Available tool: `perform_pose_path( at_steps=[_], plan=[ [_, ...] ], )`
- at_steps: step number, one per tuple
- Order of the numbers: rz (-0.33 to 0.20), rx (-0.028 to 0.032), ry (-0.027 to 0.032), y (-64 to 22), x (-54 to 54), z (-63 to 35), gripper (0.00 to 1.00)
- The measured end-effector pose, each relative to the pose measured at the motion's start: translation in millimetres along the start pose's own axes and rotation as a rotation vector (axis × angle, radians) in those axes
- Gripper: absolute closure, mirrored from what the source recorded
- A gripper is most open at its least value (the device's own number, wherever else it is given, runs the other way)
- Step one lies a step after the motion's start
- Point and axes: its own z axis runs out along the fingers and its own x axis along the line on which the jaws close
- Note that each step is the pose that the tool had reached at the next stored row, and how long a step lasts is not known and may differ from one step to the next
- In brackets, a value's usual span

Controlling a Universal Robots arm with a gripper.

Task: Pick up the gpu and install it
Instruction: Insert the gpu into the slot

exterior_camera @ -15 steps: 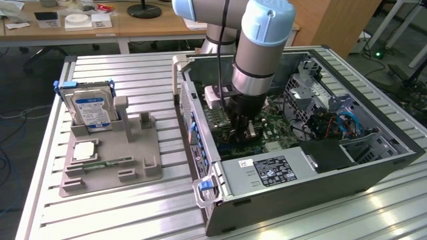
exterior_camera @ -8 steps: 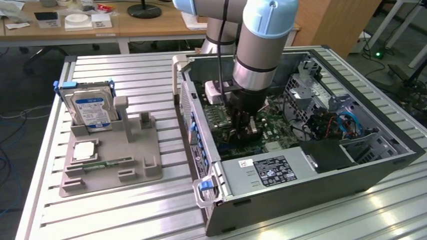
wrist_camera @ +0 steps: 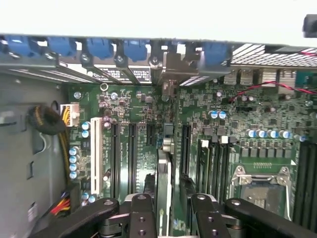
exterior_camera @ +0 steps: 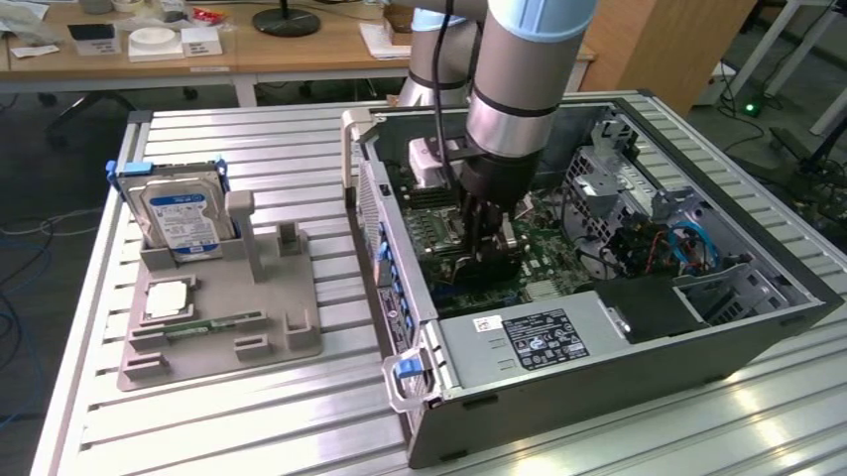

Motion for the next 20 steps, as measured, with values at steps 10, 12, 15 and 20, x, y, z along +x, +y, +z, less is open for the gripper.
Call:
perform_pose_path(
  at_steps=[10, 12, 15, 20],
  plan=[
    [0.000, 0.0064, -0.0002, -0.6, -0.5, -20.2, 0.66],
    [0.000, 0.0063, -0.0001, -0.6, -0.5, -20.3, 0.67],
    [0.000, 0.0062, 0.0000, -0.6, -0.5, -20.3, 0.80],
    [0.000, 0.0063, -0.0001, -0.6, -0.5, -20.3, 0.89]
  ],
)
